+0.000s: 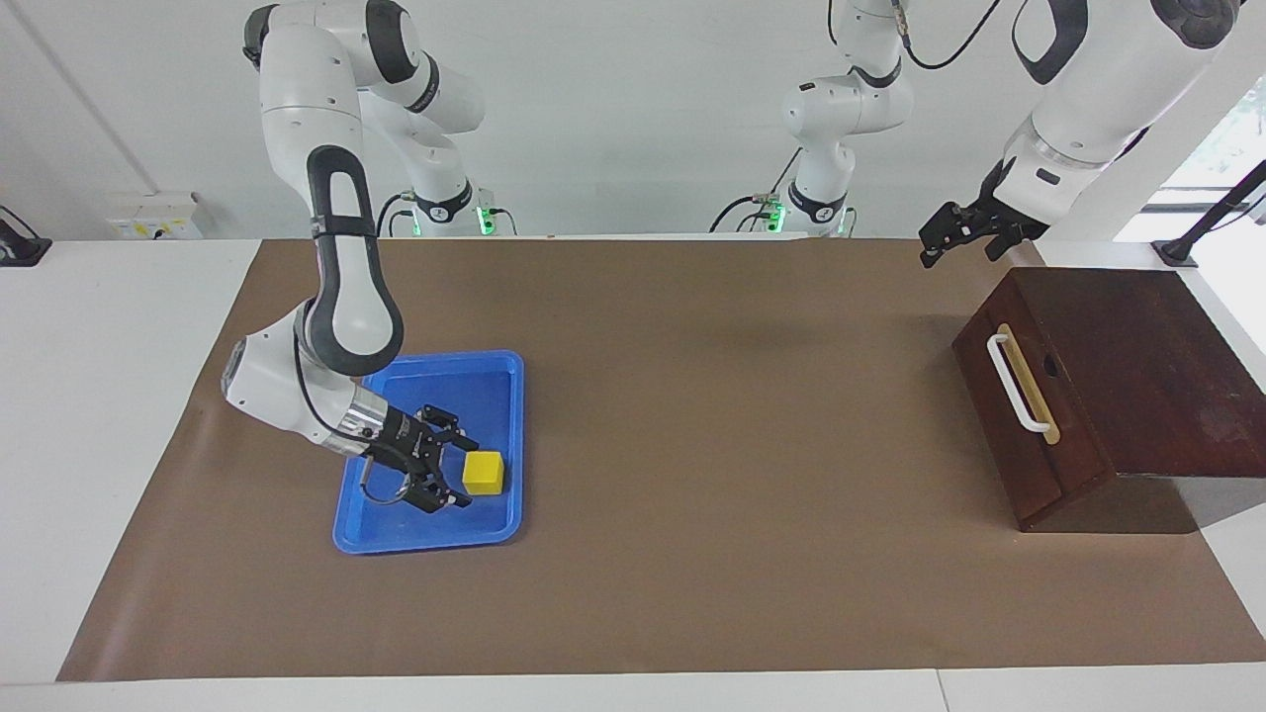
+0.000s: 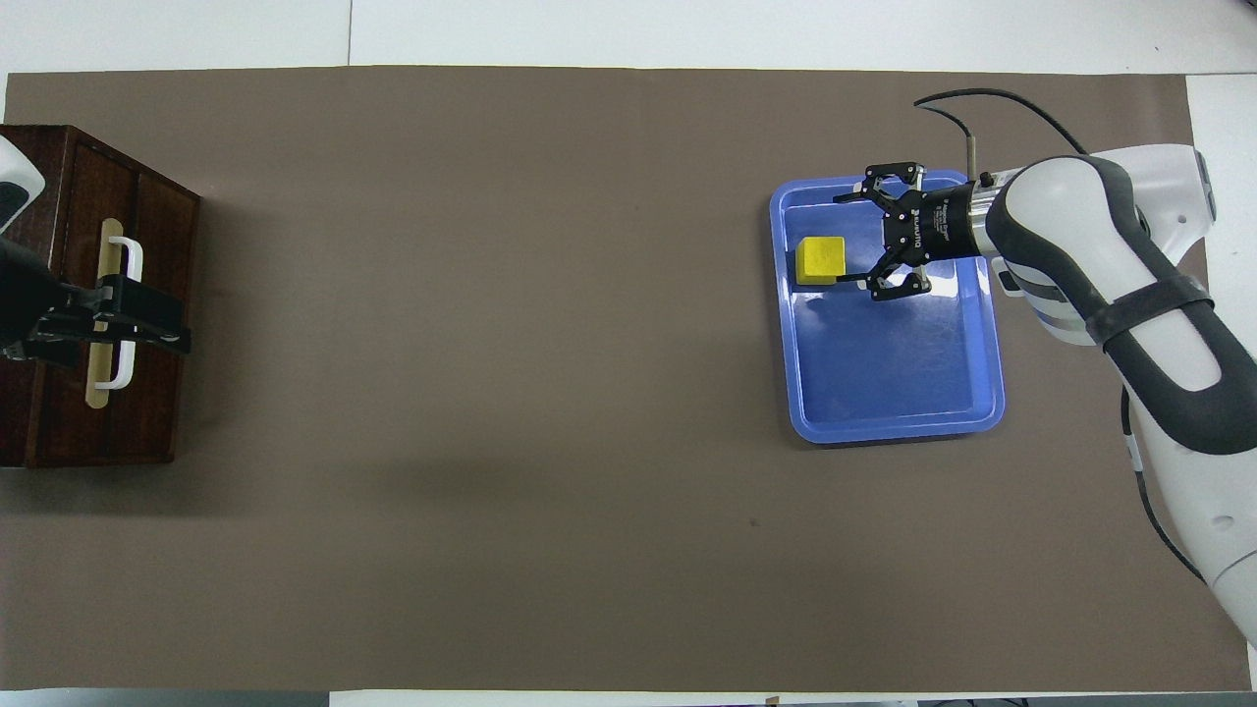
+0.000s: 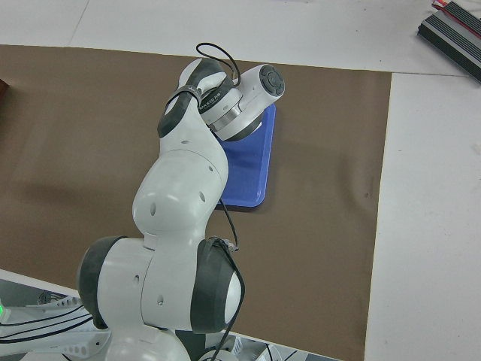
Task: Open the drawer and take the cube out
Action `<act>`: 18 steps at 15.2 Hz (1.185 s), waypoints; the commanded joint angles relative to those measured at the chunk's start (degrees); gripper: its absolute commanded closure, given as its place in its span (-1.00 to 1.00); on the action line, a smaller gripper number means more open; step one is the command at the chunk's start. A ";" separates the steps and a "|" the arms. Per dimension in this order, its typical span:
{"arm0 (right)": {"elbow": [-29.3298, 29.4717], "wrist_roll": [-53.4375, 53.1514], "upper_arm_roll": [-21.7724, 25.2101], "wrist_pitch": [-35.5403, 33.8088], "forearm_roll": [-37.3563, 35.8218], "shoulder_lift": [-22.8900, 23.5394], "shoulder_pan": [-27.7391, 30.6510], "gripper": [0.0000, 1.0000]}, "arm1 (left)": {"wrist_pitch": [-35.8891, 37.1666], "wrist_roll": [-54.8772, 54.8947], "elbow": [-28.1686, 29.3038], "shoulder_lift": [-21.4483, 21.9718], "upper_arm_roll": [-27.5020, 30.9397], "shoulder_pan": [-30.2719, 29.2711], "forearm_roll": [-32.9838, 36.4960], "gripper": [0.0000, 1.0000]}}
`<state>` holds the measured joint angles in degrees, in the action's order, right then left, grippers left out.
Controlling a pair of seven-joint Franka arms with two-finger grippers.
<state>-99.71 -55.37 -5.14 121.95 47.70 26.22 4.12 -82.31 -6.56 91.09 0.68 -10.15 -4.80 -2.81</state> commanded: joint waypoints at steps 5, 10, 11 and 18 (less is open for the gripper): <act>5.31 9.89 0.22 -12.76 -21.14 -10.21 1.85 -1.00 | 0.14 2.25 -0.38 -0.33 -0.23 1.03 1.05 -1.00; 6.28 32.47 0.49 -19.37 -33.43 -16.01 2.82 -1.00 | -0.30 2.25 -0.12 -0.24 -0.23 1.20 1.05 -1.00; 6.28 37.65 0.40 -20.51 -36.07 -17.42 2.82 -1.00 | -1.17 2.17 -0.12 -0.24 -0.23 1.55 1.14 -1.00; 6.46 59.58 0.22 -28.76 -47.00 -25.15 2.82 -1.00 | -5.75 2.25 2.08 0.20 -0.14 1.55 4.56 -1.00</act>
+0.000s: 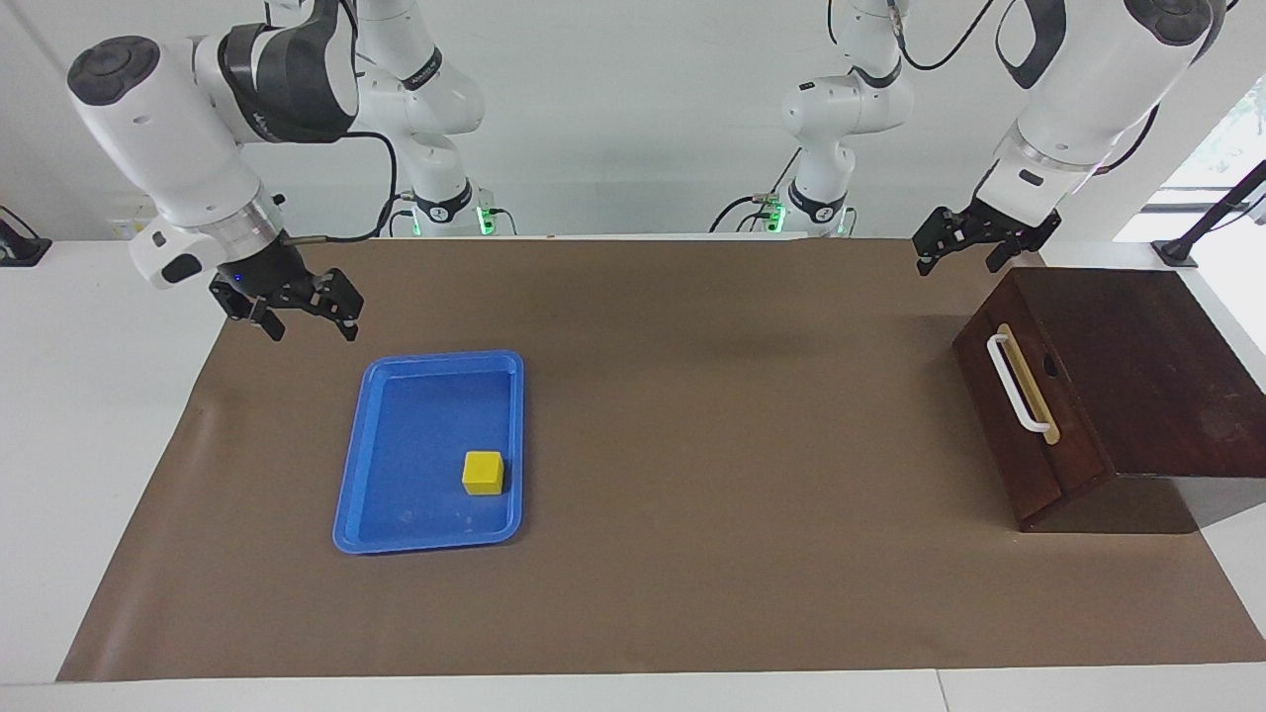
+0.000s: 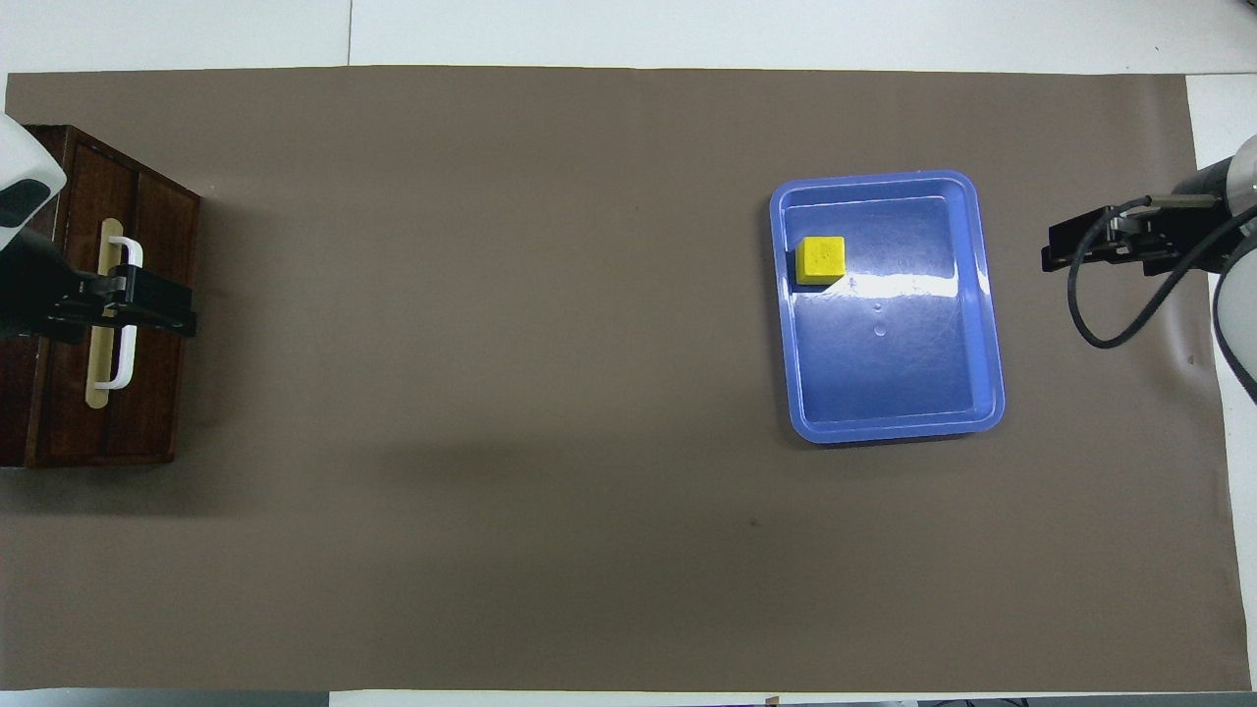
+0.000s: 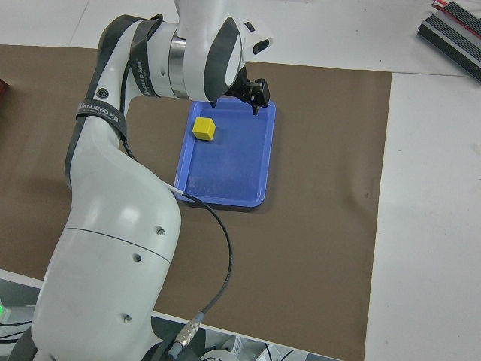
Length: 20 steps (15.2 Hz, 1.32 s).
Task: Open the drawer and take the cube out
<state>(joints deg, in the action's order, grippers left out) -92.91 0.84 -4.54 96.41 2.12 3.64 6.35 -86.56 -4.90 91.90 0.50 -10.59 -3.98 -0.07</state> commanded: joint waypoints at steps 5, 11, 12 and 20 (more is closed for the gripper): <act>2.64 4.88 -0.74 -10.98 -1.33 -4.26 1.82 -1.00 | -1.94 0.59 2.06 0.99 0.39 0.02 2.36 -1.00; 1.59 4.79 -0.74 -11.15 -2.39 -4.00 2.35 -1.00 | -2.29 0.59 2.15 0.99 0.39 0.11 2.27 -1.00; 1.67 4.79 -0.65 -11.94 -2.39 -3.91 2.35 -1.00 | -2.21 0.68 2.06 0.99 0.39 0.02 2.27 -1.00; 1.94 4.79 -0.30 -12.39 -3.61 -3.56 2.09 -1.00 | -2.03 0.68 2.24 1.08 0.39 -0.15 1.74 -1.00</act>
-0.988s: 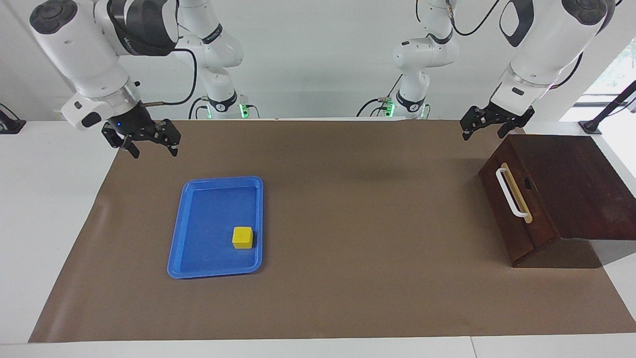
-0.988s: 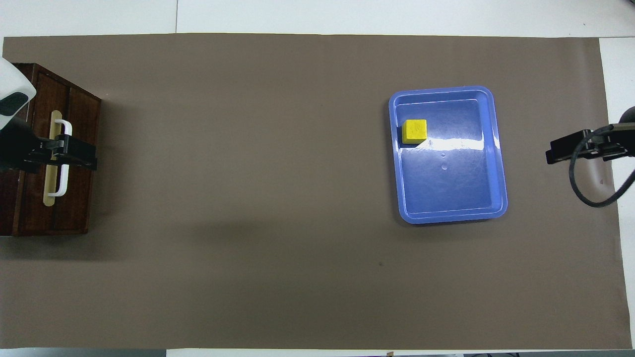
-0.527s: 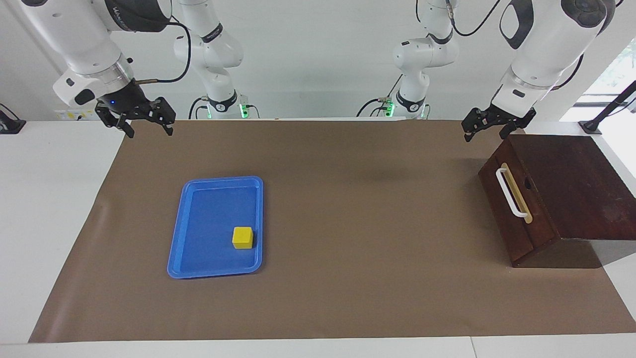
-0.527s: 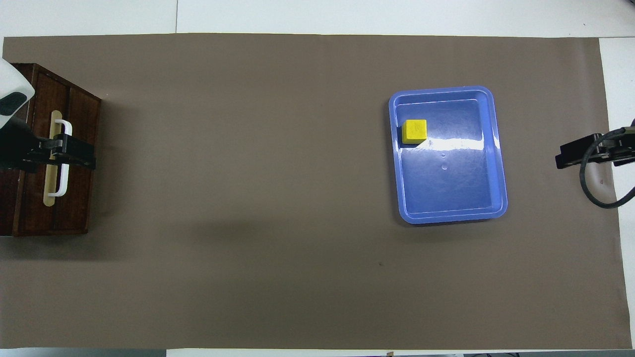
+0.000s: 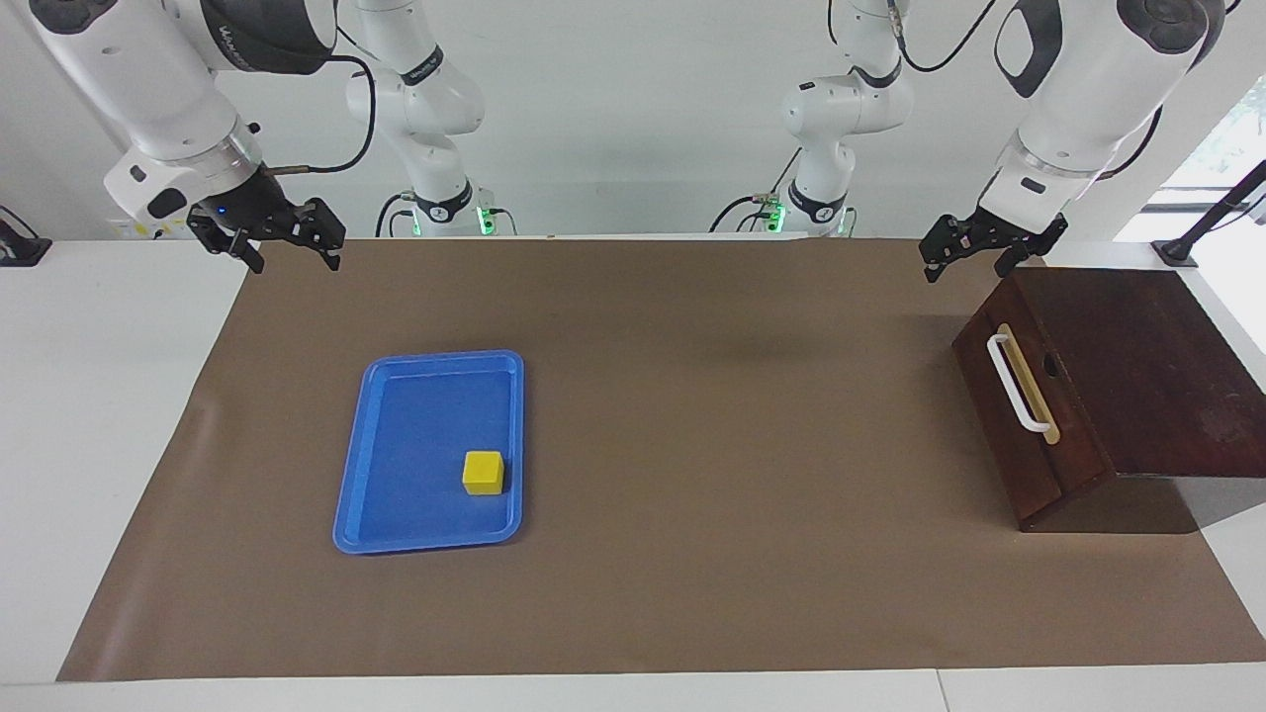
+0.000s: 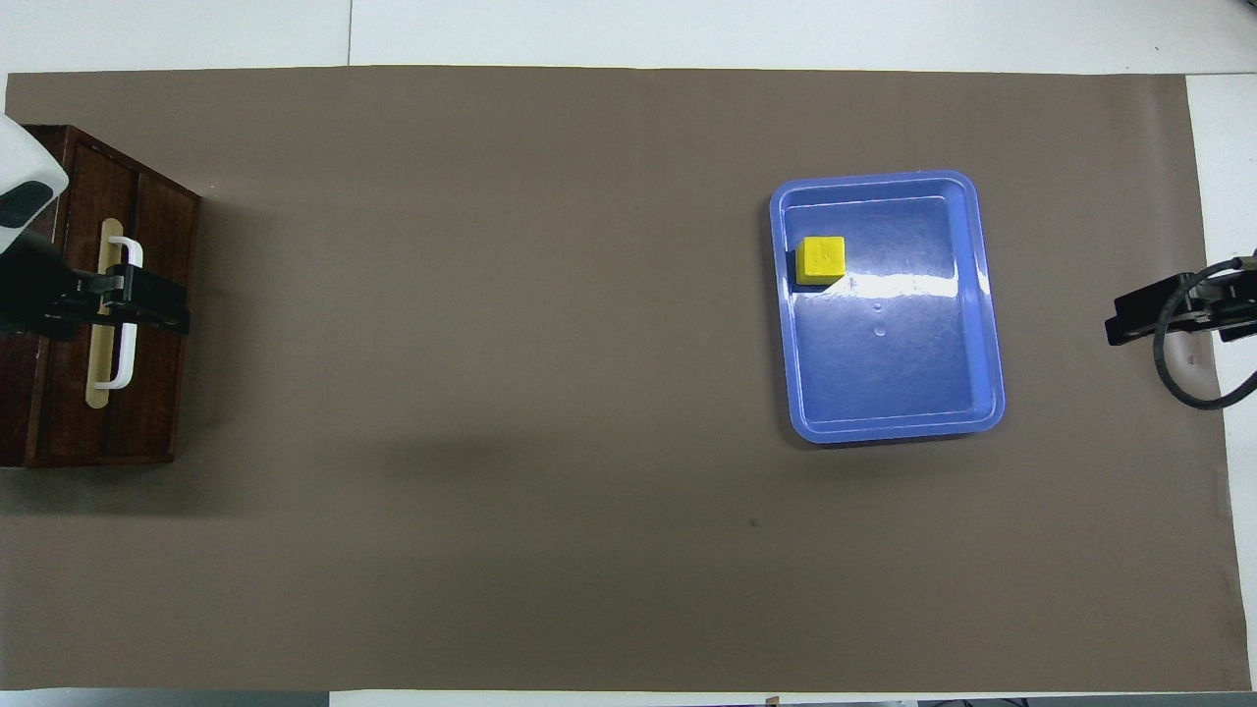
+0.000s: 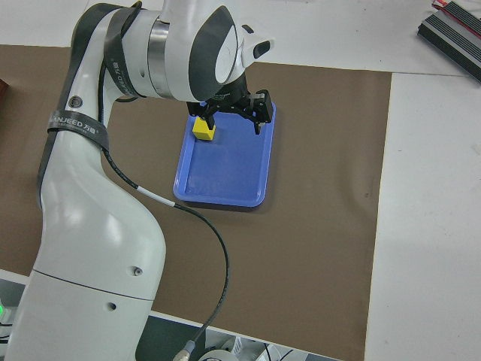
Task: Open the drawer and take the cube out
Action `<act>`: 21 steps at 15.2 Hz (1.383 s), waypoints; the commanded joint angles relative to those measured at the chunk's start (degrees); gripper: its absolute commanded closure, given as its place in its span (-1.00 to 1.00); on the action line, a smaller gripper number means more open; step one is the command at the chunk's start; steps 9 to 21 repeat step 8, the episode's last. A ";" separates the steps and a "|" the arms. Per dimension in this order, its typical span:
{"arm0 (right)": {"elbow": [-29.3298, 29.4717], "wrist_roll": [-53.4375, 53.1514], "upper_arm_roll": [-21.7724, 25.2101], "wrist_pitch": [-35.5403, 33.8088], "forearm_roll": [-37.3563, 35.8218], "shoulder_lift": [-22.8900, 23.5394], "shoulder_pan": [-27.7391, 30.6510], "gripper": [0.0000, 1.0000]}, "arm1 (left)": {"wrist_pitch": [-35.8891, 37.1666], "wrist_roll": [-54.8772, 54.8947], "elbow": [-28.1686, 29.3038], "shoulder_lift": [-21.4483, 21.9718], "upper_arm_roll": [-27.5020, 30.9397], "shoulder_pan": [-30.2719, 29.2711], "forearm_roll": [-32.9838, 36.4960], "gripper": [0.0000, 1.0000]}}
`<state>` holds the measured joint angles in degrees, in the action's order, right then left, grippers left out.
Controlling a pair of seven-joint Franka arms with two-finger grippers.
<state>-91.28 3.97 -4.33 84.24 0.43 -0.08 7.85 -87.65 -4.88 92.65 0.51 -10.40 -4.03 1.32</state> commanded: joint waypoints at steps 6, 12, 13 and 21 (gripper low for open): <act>0.31 1.57 -0.68 2.07 -2.98 0.17 0.24 -1.00 | -0.68 0.66 1.57 1.07 0.21 -0.01 0.35 -1.00; 0.49 1.48 -0.59 1.81 -2.98 0.08 0.32 -1.00 | -0.59 0.66 1.65 1.07 0.21 0.08 0.26 -1.00; 0.49 1.48 -0.59 1.81 -2.98 0.08 0.32 -1.00 | -0.59 0.66 1.65 1.07 0.21 0.08 0.26 -1.00; 0.49 1.48 -0.59 1.81 -2.98 0.08 0.32 -1.00 | -0.59 0.66 1.65 1.07 0.21 0.08 0.26 -1.00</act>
